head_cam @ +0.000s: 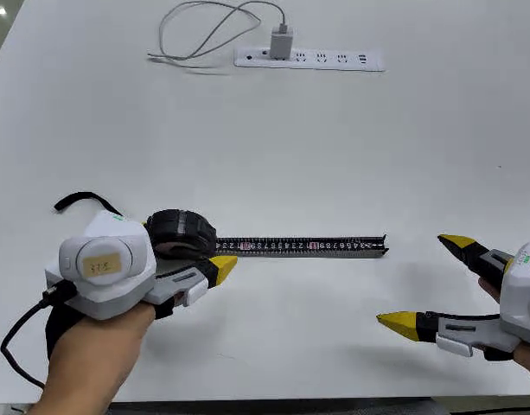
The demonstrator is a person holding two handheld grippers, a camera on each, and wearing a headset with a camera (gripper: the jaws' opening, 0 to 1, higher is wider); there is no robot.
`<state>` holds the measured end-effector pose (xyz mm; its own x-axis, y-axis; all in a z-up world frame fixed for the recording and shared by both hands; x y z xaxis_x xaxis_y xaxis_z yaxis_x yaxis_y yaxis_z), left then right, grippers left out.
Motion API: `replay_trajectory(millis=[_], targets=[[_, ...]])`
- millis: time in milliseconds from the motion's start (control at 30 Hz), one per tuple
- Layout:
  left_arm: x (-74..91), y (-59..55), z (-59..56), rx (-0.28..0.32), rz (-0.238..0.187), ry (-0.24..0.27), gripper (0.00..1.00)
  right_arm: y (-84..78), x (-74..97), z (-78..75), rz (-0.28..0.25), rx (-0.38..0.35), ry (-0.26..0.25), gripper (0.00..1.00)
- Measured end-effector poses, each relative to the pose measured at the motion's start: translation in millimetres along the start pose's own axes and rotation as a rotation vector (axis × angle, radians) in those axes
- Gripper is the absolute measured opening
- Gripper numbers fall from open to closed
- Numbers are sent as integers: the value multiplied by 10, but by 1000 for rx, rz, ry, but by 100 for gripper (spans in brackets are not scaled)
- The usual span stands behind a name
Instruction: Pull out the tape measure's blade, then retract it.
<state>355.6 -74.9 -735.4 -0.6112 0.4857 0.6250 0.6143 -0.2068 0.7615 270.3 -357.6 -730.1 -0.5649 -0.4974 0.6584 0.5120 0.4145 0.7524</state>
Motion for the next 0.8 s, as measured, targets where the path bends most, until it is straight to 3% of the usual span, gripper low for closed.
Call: replay_trajectory(millis=[233, 800], targets=[[-30, 24, 57, 53, -19, 61, 74, 57, 7, -103, 11, 29, 1, 85], [-105, 38, 126, 100, -34, 174, 66, 149, -34, -237, 10, 62, 5, 82]])
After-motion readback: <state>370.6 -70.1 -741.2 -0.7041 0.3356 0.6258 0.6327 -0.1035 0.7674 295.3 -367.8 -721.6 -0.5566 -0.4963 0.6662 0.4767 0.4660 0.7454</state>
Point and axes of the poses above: the centre of the closed fingertips' face, and the gripper's own axes: x roughly backward along the fingers, z roughly to its left, y roughly out of its top, the point moved 2 cm from there along x, roughly backward along the fingers, and after that the axes turned 3 degrees about z, right-handed, at the moved point
